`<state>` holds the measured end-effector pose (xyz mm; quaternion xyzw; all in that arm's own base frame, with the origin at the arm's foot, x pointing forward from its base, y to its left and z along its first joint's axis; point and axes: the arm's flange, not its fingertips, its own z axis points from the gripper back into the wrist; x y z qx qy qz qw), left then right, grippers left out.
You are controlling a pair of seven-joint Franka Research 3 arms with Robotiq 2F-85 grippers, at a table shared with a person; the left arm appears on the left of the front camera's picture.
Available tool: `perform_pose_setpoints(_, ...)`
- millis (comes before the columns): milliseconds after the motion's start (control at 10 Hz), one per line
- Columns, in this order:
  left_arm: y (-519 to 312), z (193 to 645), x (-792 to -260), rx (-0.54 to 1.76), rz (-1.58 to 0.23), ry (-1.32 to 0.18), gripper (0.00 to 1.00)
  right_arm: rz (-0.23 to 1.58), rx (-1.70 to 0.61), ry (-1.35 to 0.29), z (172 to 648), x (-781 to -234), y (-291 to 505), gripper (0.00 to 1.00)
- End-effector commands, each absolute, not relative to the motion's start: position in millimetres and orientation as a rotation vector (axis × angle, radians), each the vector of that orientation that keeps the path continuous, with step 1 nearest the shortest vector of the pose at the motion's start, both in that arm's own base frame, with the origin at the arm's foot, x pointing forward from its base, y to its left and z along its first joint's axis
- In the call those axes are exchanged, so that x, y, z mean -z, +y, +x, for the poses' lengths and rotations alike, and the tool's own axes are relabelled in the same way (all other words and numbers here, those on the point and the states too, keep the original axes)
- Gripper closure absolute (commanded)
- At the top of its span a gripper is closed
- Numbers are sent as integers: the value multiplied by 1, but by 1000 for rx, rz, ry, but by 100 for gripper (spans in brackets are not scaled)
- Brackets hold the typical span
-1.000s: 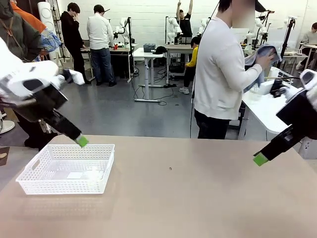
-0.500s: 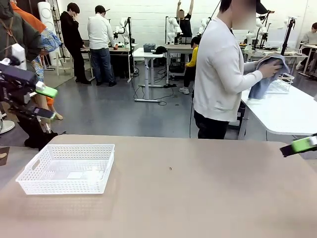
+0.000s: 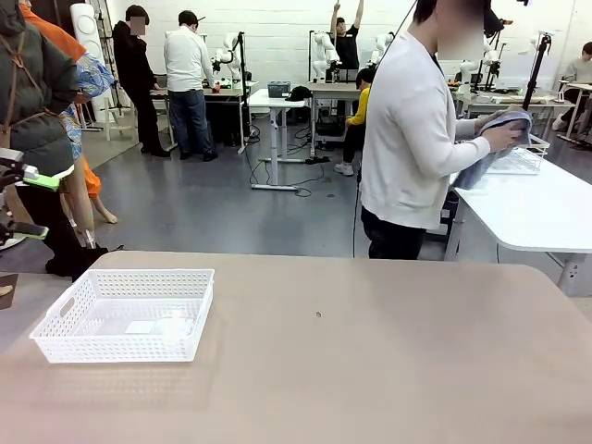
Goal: Clean and organize the cups into the basket.
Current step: Pick up the Organizing basket and move it to the center of the table, then pick up the Reusable plastic cup from the right side of the table and place it inside the Organizing basket.
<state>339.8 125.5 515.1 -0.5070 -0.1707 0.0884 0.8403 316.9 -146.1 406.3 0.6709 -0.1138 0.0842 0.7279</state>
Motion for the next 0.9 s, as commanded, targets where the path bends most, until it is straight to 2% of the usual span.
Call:
perform_pose_setpoints(0, 153, 332, -512, -248, -1120, -430, 0, 1289, 6, -223, 313, -408, -155, 0)
perform_pose_setpoints(500, 234, 294, -495, -440, -1159, -518, 0, 1275, 67, -302, 299, -409, -176, 0)
perform_pose_setpoints(700, 249, 287, -490, -522, -1144, -559, 0, 1269, 47, -317, 299, -416, -171, 0)
perform_pose_setpoints(800, 242, 286, -494, -523, -1100, -529, 0, 1270, 52, -309, 303, -410, -182, 0)
